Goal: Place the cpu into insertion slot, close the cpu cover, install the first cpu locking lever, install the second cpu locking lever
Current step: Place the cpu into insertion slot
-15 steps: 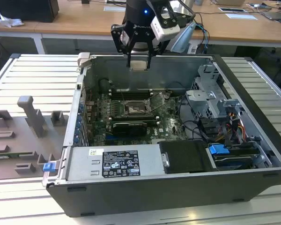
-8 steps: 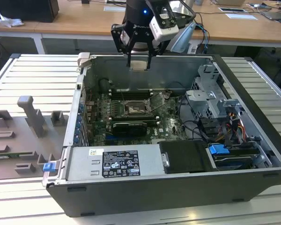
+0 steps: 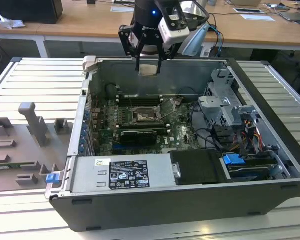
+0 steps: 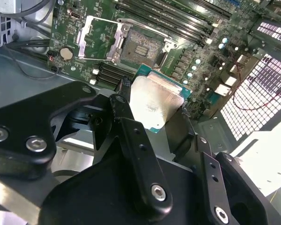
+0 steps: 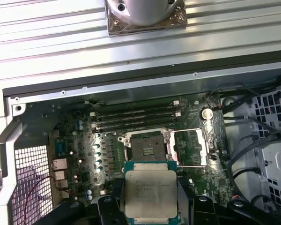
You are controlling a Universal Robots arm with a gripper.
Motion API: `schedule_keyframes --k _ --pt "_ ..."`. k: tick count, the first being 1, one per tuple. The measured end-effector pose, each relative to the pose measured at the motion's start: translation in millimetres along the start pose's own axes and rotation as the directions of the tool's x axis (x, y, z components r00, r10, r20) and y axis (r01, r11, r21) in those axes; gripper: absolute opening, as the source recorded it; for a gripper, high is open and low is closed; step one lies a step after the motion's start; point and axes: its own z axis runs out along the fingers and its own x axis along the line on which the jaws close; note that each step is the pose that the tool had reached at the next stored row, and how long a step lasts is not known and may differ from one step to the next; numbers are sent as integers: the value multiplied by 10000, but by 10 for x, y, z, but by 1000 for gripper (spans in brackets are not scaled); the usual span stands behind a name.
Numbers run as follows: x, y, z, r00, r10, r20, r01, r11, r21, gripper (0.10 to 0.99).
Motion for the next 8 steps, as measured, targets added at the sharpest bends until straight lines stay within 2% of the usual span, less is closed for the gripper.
schedule_keyframes --k 8 --pt "0 0 0 9996 282 25 -282 9996 -6 537"
